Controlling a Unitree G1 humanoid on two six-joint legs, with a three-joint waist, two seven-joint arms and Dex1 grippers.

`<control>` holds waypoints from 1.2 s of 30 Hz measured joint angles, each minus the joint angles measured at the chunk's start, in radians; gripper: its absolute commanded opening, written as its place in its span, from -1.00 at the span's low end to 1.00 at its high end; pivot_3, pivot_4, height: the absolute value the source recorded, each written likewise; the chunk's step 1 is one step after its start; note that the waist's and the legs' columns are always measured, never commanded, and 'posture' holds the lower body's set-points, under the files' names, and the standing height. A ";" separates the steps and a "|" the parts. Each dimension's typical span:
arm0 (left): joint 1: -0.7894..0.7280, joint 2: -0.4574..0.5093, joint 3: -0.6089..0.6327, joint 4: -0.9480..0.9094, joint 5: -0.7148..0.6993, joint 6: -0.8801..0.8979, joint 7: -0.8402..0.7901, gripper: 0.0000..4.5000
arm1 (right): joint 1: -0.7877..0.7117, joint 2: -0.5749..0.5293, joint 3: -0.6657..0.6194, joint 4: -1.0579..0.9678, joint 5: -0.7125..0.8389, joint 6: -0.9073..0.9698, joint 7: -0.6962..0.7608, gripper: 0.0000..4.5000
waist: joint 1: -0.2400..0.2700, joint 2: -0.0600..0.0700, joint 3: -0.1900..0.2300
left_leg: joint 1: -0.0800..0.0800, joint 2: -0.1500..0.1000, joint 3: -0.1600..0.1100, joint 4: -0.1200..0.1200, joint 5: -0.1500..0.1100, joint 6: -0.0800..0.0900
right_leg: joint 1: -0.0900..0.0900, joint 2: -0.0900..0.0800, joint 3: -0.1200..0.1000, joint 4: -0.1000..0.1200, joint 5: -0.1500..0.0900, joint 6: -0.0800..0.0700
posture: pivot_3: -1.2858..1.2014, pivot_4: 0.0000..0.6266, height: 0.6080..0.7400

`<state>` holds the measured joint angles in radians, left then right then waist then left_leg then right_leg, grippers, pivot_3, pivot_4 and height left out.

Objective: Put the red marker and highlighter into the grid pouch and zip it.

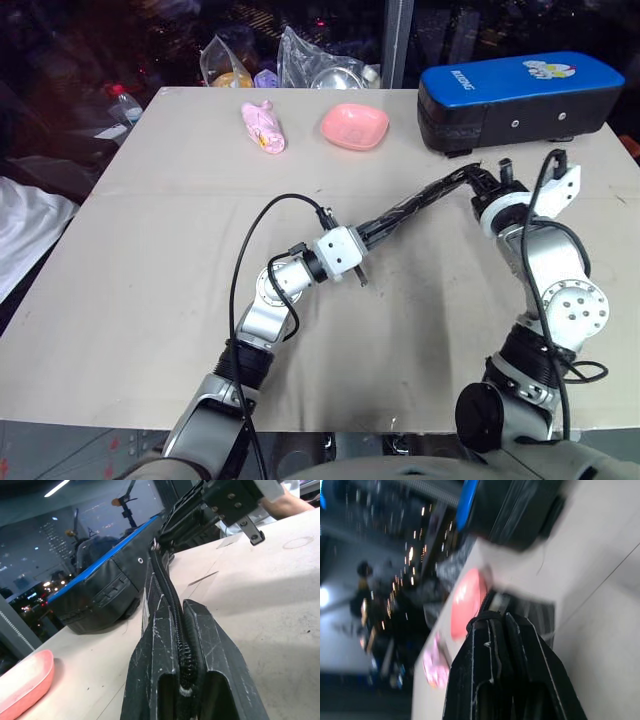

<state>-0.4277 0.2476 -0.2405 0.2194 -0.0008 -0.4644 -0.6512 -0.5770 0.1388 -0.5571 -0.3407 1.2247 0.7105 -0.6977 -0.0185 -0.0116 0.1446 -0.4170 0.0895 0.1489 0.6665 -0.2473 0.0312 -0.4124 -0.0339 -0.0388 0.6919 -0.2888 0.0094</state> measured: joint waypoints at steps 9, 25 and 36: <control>-0.002 0.004 0.000 0.014 0.023 -0.007 0.026 -1.00 | 0.012 -0.045 0.059 0.036 0.002 -0.141 -0.005 -0.96 | -0.002 0.000 0.000 | 0.000 0.001 0.000 0.000 0.000 0.000 | 0.000 0.000 0.000 0.000 0.000 0.000 | 0.03 -0.52 1.00; 0.132 0.181 0.018 0.003 -0.076 0.060 -0.122 0.99 | 0.534 -0.876 0.371 0.031 -0.421 -0.065 0.920 0.99 | -0.003 0.000 0.000 | 0.002 0.001 0.003 -0.008 0.000 0.000 | 0.001 0.001 0.002 -0.010 0.000 0.001 | 0.03 -0.52 1.00; 0.504 0.337 0.202 -0.390 -0.384 0.554 -0.170 1.00 | 0.646 -0.950 0.354 0.372 -0.632 -0.561 1.671 1.00 | 0.009 0.000 0.000 | 0.003 0.000 0.003 -0.009 0.000 0.001 | 0.003 0.000 0.002 -0.013 0.000 0.001 | 0.03 -0.52 1.00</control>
<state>0.0764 0.5849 -0.0383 -0.1702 -0.3850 0.0895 -0.8216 0.0692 -0.8109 -0.2033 0.0314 0.5931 0.1491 0.9730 -0.0096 -0.0119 0.1450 -0.4136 0.0896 0.1516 0.6578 -0.2476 0.0317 -0.4095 -0.0344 -0.0372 0.6791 -0.2887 0.0100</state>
